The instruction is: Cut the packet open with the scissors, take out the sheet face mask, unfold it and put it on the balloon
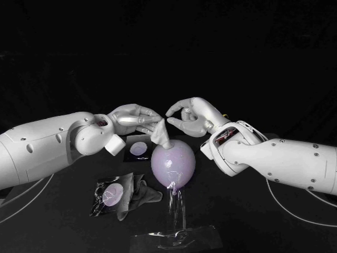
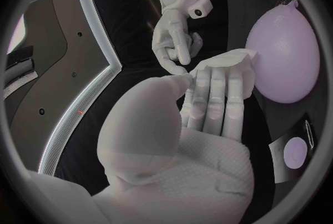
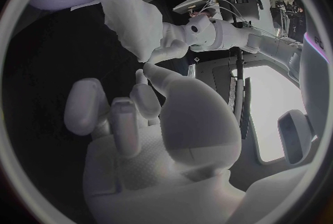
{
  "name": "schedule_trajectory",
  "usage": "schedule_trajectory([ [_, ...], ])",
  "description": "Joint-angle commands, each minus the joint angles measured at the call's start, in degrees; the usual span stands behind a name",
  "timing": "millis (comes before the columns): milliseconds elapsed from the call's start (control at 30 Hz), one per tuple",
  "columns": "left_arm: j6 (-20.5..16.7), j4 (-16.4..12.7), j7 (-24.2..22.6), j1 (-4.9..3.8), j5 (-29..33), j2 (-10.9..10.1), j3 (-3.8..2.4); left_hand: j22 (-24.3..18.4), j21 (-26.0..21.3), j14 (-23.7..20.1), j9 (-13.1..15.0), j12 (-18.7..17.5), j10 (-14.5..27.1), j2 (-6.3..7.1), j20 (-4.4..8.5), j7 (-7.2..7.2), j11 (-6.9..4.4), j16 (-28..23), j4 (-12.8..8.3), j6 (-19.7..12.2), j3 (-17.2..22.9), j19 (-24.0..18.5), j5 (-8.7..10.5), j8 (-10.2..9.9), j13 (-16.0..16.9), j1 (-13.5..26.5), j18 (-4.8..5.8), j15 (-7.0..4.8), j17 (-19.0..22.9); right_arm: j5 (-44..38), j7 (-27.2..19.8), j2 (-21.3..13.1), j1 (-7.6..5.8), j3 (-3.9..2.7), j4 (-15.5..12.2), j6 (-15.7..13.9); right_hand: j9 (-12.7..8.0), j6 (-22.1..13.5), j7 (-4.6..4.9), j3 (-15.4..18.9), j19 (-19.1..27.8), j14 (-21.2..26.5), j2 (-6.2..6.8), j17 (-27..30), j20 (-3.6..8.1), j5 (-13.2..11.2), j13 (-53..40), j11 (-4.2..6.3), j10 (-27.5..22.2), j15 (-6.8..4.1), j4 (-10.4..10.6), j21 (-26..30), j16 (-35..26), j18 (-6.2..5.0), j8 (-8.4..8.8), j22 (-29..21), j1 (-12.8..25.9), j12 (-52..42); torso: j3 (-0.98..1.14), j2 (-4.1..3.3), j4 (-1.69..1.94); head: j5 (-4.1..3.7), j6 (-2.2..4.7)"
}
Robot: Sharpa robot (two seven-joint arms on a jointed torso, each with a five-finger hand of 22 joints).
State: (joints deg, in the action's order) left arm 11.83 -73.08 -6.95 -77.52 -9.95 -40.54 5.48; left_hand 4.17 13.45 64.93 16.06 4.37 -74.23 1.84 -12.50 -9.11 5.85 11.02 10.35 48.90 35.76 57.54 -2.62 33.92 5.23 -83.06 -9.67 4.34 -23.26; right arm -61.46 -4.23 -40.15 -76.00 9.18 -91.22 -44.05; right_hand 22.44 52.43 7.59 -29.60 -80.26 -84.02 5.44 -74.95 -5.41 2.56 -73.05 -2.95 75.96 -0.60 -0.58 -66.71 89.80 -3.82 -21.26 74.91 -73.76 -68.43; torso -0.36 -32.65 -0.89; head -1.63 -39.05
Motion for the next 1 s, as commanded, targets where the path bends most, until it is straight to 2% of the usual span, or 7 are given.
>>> schedule_trajectory([
  [33,0.19,-0.18,-0.48,-0.04,0.34,0.12,-0.07,0.05,-0.15,-0.15,11.9,0.15,-0.29,0.02,0.04,0.0,-0.07,0.19,-0.02,-0.02,0.4,0.51,-0.16,1.42,0.1,0.44,-0.82,-0.12,-0.08,-2.36,-1.0,0.4,0.07,-0.03,-0.06,-0.73,-0.03,1.15,-0.33,0.16,-0.72,-5.98,0.16,-15.05,0.22,0.32,-0.87,0.27,1.05,-0.39,-0.52,-0.96,0.2,-0.51,-0.61,9.25,-0.69,-1.17,0.0,-0.02,-0.01,-0.03,-0.08],
  [167,0.24,-0.23,-0.51,-0.03,0.39,0.16,-0.07,0.06,-0.15,-0.15,12.0,0.15,-0.31,0.03,0.04,-0.01,-0.07,0.2,-0.05,-0.08,0.48,0.52,-0.16,1.47,0.12,0.45,-0.83,-0.13,-0.11,-4.04,-0.39,0.85,0.23,-0.01,0.0,-0.81,0.0,2.73,-1.01,0.51,-1.38,-5.98,0.08,-15.05,0.58,0.32,-2.59,0.84,2.81,-0.86,-0.64,-2.28,0.2,-0.29,-1.18,9.62,-0.74,-3.55,0.0,0.0,-0.01,-0.04,-0.15],
  [467,0.38,-0.29,-0.68,0.03,0.48,0.17,-0.08,0.06,-0.14,-0.16,12.12,0.16,-0.31,0.05,0.05,-0.01,-0.08,0.21,-0.08,-0.14,0.58,0.52,-0.16,1.52,0.14,0.46,-0.83,-0.13,-0.14,-6.25,3.17,1.55,0.42,0.03,0.67,-0.89,-0.29,3.0,-1.17,1.57,-1.53,-5.98,0.73,-15.05,0.84,0.28,-2.84,1.0,3.18,-1.07,0.17,-2.42,0.2,-0.25,-0.99,9.67,0.67,-3.93,0.01,0.02,-0.01,0.0,-0.22],
  [633,0.4,-0.31,-0.79,0.05,0.49,0.13,-0.08,0.06,-0.14,-0.16,12.12,0.16,-0.31,0.05,0.05,-0.01,-0.08,0.21,-0.08,-0.14,0.58,0.52,-0.16,1.52,0.14,0.46,-0.83,-0.13,-0.14,-6.69,5.43,1.6,0.52,0.05,0.69,-1.45,-0.68,3.15,-1.29,2.92,-1.85,-5.98,1.22,-15.05,1.0,0.25,-2.86,1.1,3.37,-1.18,2.15,-3.02,0.2,-0.12,-0.66,9.82,3.03,-3.99,0.01,-0.02,0.0,0.03,-0.24],
  [767,0.38,-0.33,-0.84,0.06,0.48,0.07,-0.08,0.06,-0.14,-0.17,12.24,0.16,-0.3,0.08,0.06,-0.01,-0.08,0.22,-0.14,-0.21,0.68,0.52,-0.17,1.57,0.17,0.47,-0.83,-0.13,-0.17,-6.85,7.46,1.26,0.58,0.05,0.38,-2.44,-1.01,3.61,-1.5,4.26,-2.45,-5.98,1.6,-15.05,1.15,0.24,-3.27,1.28,4.0,-1.34,4.62,-4.24,0.2,0.11,-0.48,10.14,5.46,-4.59,0.01,0.0,0.0,0.01,-0.25],
  [1000,0.32,-0.33,-0.89,0.08,0.15,0.0,-0.08,0.07,-0.13,-0.19,12.39,0.15,-0.29,0.15,0.07,-0.01,-0.08,0.23,-0.21,-0.28,0.79,0.53,-0.17,1.63,0.2,0.47,-0.83,-0.13,-0.21,-5.41,8.86,0.31,0.64,0.06,-0.75,-3.48,-1.32,4.07,-1.64,5.73,-2.83,-5.98,2.46,-15.05,1.31,0.29,-3.92,1.41,4.72,-1.48,6.82,-4.96,0.2,0.25,-0.35,10.33,7.24,-5.42,0.02,0.03,-0.06,0.13,-0.26],
])
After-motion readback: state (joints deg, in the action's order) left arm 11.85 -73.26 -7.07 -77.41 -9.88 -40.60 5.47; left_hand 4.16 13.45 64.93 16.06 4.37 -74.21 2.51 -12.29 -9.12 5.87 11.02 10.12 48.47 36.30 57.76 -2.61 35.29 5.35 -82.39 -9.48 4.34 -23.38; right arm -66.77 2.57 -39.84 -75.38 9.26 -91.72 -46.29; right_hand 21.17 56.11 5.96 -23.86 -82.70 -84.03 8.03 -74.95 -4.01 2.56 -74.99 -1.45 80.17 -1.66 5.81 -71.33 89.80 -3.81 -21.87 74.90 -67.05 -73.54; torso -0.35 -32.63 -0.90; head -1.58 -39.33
